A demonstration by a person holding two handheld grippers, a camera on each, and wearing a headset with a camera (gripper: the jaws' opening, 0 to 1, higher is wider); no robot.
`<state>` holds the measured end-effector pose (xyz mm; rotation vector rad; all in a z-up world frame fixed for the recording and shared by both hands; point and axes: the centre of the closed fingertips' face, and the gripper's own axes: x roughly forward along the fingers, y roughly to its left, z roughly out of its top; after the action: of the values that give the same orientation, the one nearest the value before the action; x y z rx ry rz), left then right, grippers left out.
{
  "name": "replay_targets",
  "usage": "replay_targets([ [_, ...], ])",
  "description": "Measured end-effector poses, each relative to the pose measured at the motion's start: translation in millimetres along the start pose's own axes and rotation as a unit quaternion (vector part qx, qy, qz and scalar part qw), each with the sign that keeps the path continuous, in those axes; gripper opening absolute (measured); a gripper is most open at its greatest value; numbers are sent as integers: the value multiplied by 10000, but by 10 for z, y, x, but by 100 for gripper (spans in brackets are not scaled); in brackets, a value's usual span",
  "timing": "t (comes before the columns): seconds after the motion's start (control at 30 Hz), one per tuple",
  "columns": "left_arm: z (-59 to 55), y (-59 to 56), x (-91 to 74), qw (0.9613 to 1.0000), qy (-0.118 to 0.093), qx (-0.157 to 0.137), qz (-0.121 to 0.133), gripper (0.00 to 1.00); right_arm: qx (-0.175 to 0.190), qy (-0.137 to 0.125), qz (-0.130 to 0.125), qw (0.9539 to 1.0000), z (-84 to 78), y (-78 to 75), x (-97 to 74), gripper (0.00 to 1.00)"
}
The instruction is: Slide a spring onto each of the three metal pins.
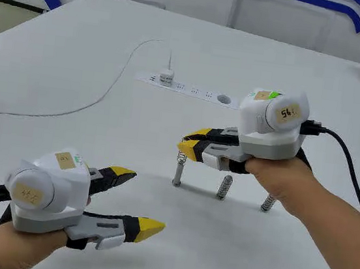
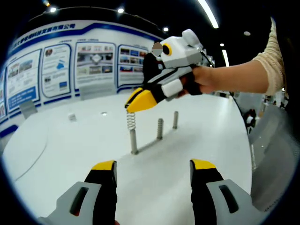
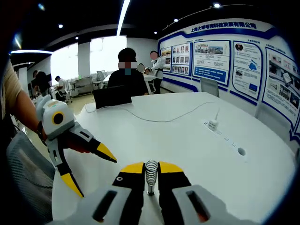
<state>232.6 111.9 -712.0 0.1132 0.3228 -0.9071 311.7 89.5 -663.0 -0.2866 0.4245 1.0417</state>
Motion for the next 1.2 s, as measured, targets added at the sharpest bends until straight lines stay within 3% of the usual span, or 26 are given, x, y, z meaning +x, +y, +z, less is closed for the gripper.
replay_targets([
  [0.57,-32,11,14,10000,27,-17,-21,63,204,59,-45,9998,-189,-71,72,12],
  [1.2,-50,16,16,10000,38,-38,-22,63,180,233,-97,9995,-417,-46,194,12],
])
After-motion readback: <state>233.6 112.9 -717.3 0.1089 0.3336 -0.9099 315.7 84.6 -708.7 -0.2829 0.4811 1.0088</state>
